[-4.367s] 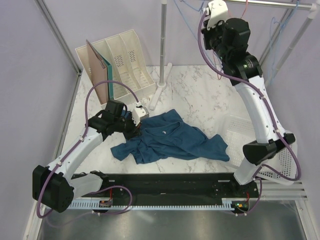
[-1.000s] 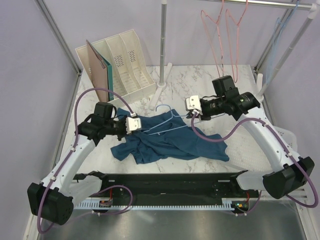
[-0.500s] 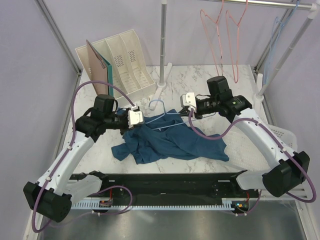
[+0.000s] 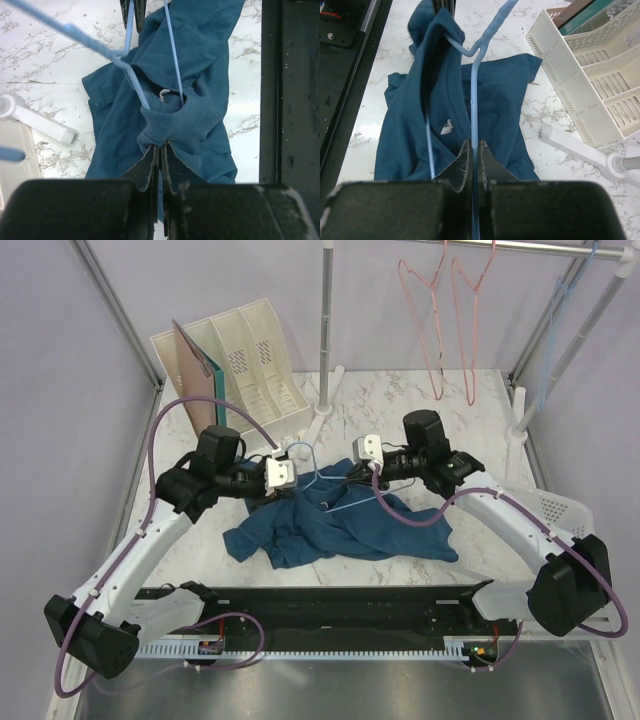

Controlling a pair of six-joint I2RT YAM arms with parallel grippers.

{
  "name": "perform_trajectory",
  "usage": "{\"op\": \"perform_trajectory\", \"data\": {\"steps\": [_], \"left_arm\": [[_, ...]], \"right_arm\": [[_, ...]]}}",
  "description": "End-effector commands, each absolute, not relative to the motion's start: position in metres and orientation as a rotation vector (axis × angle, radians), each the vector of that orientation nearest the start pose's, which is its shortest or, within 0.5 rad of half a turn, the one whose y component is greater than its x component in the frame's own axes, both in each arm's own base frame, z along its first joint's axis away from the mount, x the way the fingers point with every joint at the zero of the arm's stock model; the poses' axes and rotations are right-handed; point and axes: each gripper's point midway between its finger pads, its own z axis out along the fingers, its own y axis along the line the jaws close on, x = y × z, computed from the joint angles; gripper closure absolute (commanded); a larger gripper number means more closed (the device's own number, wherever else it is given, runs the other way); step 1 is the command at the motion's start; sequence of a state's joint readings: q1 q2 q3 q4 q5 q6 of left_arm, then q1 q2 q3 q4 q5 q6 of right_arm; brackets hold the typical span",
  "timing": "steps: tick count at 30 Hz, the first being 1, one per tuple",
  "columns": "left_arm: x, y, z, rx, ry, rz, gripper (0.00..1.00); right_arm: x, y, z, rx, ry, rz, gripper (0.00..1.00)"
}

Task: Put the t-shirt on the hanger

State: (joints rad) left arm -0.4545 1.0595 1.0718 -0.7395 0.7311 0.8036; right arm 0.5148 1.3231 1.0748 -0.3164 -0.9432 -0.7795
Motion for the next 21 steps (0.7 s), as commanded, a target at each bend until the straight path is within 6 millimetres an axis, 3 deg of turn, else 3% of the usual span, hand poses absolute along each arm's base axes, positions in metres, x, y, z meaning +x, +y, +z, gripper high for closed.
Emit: {"op": "perform_trajectory", "data": {"steps": [1,10,17,21], "left_arm": [[0.204,-0.229,0.251,1.520,1.472,-0.745,0.94],[0.217,-0.232,0.252,1.367,1.521,-0.724,0.88],[0.204,-0.233,0.242,1.360,1.541,-0.799,0.76],[0.207,-0.237,0.239,1.342,1.561,-0.811,0.73]], "right_arm": [[0.246,0.303,0.280,-1.491,1.002,0.849,1.00],[0.238,0.305,0.283,-1.428,0.997,0.879,1.00],[0.244,0.308,0.294,-1.364,0.998,0.878,1.00],[0.244,0.313,0.295,-1.358,0.992,0.884,1.00]]}}
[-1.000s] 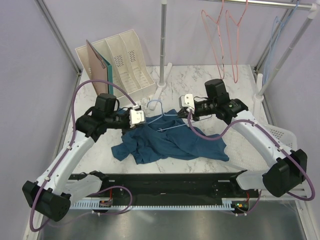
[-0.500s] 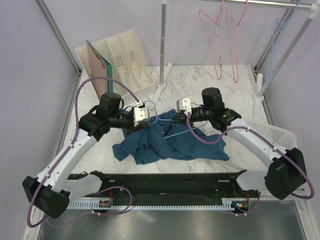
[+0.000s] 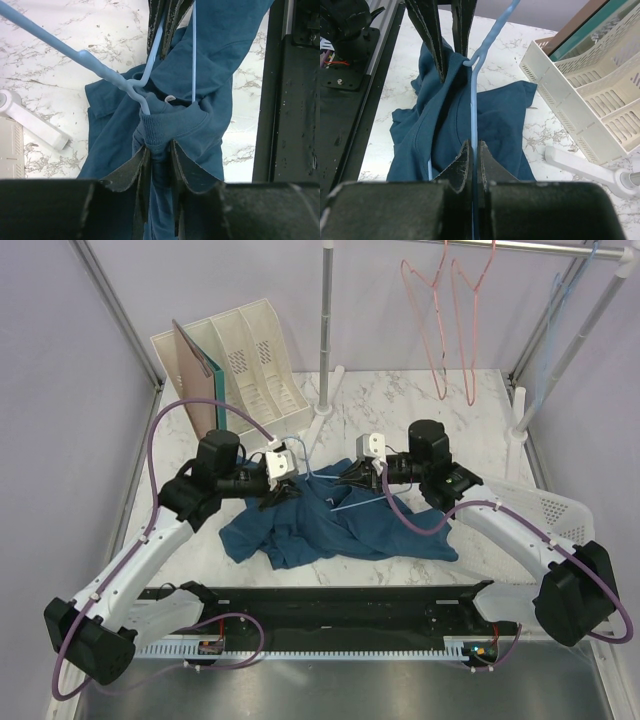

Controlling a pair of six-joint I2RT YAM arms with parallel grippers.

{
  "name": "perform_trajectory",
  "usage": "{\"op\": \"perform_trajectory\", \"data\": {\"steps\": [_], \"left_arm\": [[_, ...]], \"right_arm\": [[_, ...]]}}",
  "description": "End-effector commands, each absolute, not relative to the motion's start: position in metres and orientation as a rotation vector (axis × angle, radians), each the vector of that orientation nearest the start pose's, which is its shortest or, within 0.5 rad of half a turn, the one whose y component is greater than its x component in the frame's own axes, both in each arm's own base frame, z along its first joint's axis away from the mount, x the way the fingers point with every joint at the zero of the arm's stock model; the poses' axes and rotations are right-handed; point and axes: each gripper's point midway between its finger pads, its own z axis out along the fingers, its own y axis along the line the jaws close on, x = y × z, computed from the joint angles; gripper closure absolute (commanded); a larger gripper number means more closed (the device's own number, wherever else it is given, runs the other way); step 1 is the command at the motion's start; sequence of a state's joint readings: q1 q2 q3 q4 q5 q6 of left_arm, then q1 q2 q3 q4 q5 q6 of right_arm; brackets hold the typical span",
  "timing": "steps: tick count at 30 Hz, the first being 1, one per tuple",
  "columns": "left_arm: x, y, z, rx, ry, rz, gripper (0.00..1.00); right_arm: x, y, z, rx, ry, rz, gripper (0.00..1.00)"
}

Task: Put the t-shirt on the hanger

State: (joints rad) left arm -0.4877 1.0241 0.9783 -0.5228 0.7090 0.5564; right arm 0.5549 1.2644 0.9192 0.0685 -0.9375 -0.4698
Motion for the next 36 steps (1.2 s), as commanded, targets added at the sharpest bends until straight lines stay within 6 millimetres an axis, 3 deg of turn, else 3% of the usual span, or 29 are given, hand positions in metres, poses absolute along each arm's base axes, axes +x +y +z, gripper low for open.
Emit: {"op": "perform_trajectory", "data": {"steps": [1,6,8,9,12,13,16,18,19,20,24,31,36], "left_arm": [[0.209,-0.236,0.239,1.336,1.561,-0.805,0.73],[0.211,-0.240,0.244,1.297,1.553,-0.820,0.79],[0.211,-0.240,0.246,1.283,1.560,-0.823,0.93],[0.212,-0.239,0.246,1.276,1.565,-0.808,0.97],[0.212,-0.224,0.236,1.308,1.561,-0.696,0.98],[0.208,-0.217,0.222,1.361,1.559,-0.648,0.98],[0.195,-0.206,0.214,1.453,1.479,-0.578,0.98],[0.189,-0.202,0.210,1.477,1.463,-0.565,0.98],[0.187,-0.201,0.210,1.504,1.435,-0.554,0.98],[0.182,-0.200,0.206,1.532,1.435,-0.564,0.98],[0.177,-0.203,0.213,1.593,1.341,-0.559,0.98],[0.177,-0.205,0.224,1.649,1.259,-0.516,0.98],[0.177,-0.205,0.227,1.650,1.260,-0.516,0.98]], "right_arm": [[0.244,0.314,0.296,-1.356,0.987,0.885,1.00],[0.241,0.319,0.297,-1.346,0.985,0.897,1.00],[0.243,0.320,0.297,-1.332,1.002,0.891,0.96],[0.244,0.319,0.299,-1.311,1.028,0.901,0.90],[0.259,0.306,0.297,-1.241,1.170,0.888,0.59],[0.265,0.300,0.297,-1.199,1.222,0.883,0.37],[0.282,0.275,0.306,-1.057,1.360,0.893,0.17],[0.292,0.262,0.311,-0.977,1.435,0.903,0.14],[0.293,0.260,0.309,-0.945,1.478,0.921,0.02],[0.299,0.260,0.306,-0.928,1.515,0.917,0.02],[0.295,0.267,0.250,-0.938,1.783,1.024,0.02],[0.286,0.292,0.166,-1.040,2.050,0.997,0.02],[0.274,0.304,0.134,-1.107,2.128,0.992,0.06]]}}
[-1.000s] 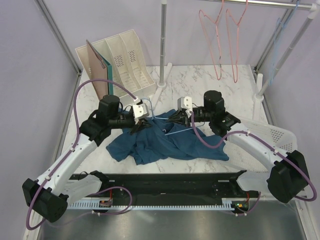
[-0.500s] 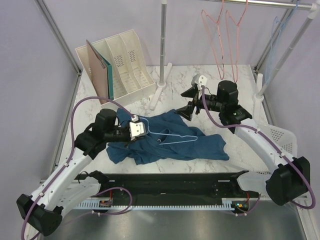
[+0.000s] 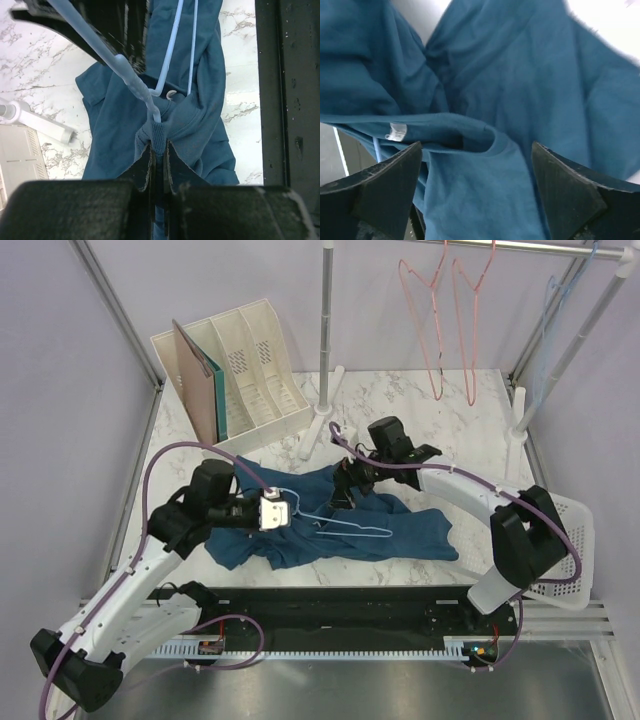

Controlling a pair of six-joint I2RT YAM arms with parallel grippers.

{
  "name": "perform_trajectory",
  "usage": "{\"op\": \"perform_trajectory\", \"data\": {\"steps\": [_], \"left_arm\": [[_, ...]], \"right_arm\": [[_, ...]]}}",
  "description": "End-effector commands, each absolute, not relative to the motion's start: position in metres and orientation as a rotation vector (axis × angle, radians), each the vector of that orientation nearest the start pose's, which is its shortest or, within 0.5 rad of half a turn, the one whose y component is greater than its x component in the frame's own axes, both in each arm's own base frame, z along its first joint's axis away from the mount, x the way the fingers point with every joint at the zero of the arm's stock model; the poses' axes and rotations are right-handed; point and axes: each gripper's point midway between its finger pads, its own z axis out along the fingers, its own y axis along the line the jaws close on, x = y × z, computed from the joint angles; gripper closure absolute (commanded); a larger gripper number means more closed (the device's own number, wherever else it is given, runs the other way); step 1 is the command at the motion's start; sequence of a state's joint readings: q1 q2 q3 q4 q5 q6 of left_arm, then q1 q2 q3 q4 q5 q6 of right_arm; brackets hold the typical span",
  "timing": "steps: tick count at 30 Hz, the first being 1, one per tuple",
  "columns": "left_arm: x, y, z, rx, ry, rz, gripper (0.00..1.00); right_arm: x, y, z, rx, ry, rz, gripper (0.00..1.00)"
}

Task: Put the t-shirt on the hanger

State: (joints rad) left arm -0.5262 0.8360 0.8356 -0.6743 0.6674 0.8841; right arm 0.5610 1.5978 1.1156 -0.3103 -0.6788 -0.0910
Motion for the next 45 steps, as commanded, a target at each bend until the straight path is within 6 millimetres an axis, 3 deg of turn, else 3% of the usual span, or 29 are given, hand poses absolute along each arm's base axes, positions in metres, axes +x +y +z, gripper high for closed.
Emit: {"op": "perform_trajectory", "data": {"steps": [1,4,8,11,12,15,22,27,34,38,43,45], "left_arm": [[0.177,-0.205,0.228,1.649,1.258,-0.515,0.98],[0.177,-0.204,0.228,1.648,1.261,-0.510,0.98],[0.178,-0.204,0.229,1.637,1.274,-0.508,0.98],[0.180,-0.201,0.232,1.609,1.313,-0.496,0.98],[0.182,-0.198,0.234,1.586,1.338,-0.482,0.98],[0.190,-0.189,0.235,1.513,1.432,-0.432,0.98],[0.220,-0.148,0.233,1.260,1.642,-0.173,0.98],[0.237,-0.119,0.235,1.104,1.694,0.011,0.98],[0.249,-0.105,0.232,1.057,1.724,0.117,0.98],[0.238,-0.115,0.221,1.175,1.688,0.062,0.98],[0.239,-0.115,0.202,1.343,1.693,0.098,0.98],[0.248,-0.115,0.208,1.350,1.701,0.135,0.98]], "right_arm": [[0.270,0.308,0.126,-1.126,2.144,0.994,0.07],[0.265,0.316,0.114,-1.150,2.175,0.993,0.13],[0.275,0.318,0.098,-1.121,2.233,0.932,0.28],[0.280,0.313,0.088,-1.104,2.270,0.880,0.49],[0.285,0.309,0.084,-1.079,2.290,0.830,0.67],[0.293,0.299,0.086,-1.016,2.319,0.779,0.99],[0.316,0.255,0.113,-0.775,2.344,0.692,1.00],[0.313,0.240,0.130,-0.724,2.323,0.665,1.00],[0.317,0.225,0.146,-0.687,2.302,0.616,1.00],[0.319,0.218,0.157,-0.683,2.282,0.603,1.00],[0.328,0.218,0.200,-0.731,2.159,0.571,1.00],[0.328,0.218,0.210,-0.765,2.133,0.566,1.00]]}}
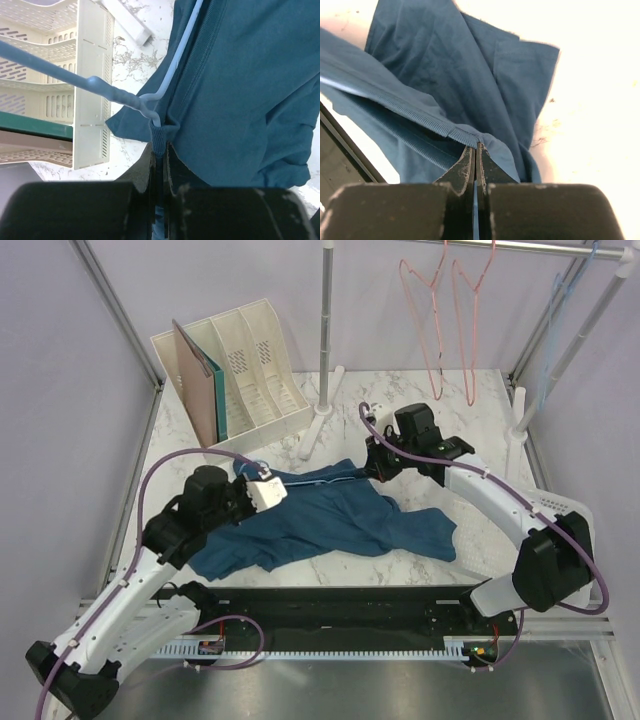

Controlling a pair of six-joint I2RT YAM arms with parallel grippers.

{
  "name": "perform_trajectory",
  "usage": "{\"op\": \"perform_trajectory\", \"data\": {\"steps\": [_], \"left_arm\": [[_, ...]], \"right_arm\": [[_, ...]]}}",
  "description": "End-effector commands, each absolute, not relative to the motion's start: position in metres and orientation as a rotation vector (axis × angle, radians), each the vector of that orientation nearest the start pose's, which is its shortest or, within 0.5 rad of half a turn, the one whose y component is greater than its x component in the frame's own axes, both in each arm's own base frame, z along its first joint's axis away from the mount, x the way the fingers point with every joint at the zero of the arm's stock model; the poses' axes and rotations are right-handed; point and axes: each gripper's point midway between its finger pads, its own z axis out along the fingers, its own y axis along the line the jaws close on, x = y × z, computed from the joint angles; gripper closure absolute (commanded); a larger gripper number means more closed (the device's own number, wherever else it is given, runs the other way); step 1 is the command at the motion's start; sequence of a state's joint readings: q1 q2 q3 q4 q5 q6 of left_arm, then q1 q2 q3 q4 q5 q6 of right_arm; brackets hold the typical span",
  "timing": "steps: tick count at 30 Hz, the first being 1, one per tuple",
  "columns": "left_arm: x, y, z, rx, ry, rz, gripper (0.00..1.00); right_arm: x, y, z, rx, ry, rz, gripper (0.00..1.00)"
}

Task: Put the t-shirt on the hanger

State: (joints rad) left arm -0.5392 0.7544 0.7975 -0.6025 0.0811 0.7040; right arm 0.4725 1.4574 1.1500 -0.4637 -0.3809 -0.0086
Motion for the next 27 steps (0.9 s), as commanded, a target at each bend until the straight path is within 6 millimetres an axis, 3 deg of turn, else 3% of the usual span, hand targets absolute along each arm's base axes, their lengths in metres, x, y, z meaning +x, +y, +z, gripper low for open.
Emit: {"op": "perform_trajectory", "data": {"steps": [1,6,10,15,18,20,22,25,27], "left_arm": [[0.252,-0.116,0.211,1.339,1.708,0.137,0.98],[0.275,-0.147,0.247,1.282,1.707,0.043,0.98],[0.275,-0.176,0.270,1.317,1.622,-0.048,0.98],[0.277,-0.194,0.300,1.283,1.532,-0.101,0.98],[0.278,-0.195,0.321,1.216,1.484,-0.108,0.98],[0.264,-0.198,0.330,1.230,1.402,-0.150,0.98],[0.251,-0.197,0.339,1.258,1.319,-0.158,0.98],[0.243,-0.194,0.336,1.291,1.274,-0.139,0.98],[0.241,-0.191,0.338,1.301,1.258,-0.125,0.98]], "right_arm": [[0.327,0.222,0.222,-0.781,2.105,0.594,1.00],[0.307,0.243,0.254,-0.885,2.026,0.658,1.00],[0.288,0.271,0.281,-0.989,1.944,0.687,1.00],[0.286,0.281,0.296,-1.037,1.894,0.683,0.99],[0.283,0.279,0.315,-1.066,1.830,0.652,0.92],[0.283,0.273,0.329,-1.095,1.778,0.602,0.88],[0.287,0.265,0.348,-1.097,1.734,0.537,0.90],[0.286,0.254,0.377,-1.128,1.638,0.486,1.00],[0.291,0.246,0.394,-1.127,1.597,0.456,1.00]]}}
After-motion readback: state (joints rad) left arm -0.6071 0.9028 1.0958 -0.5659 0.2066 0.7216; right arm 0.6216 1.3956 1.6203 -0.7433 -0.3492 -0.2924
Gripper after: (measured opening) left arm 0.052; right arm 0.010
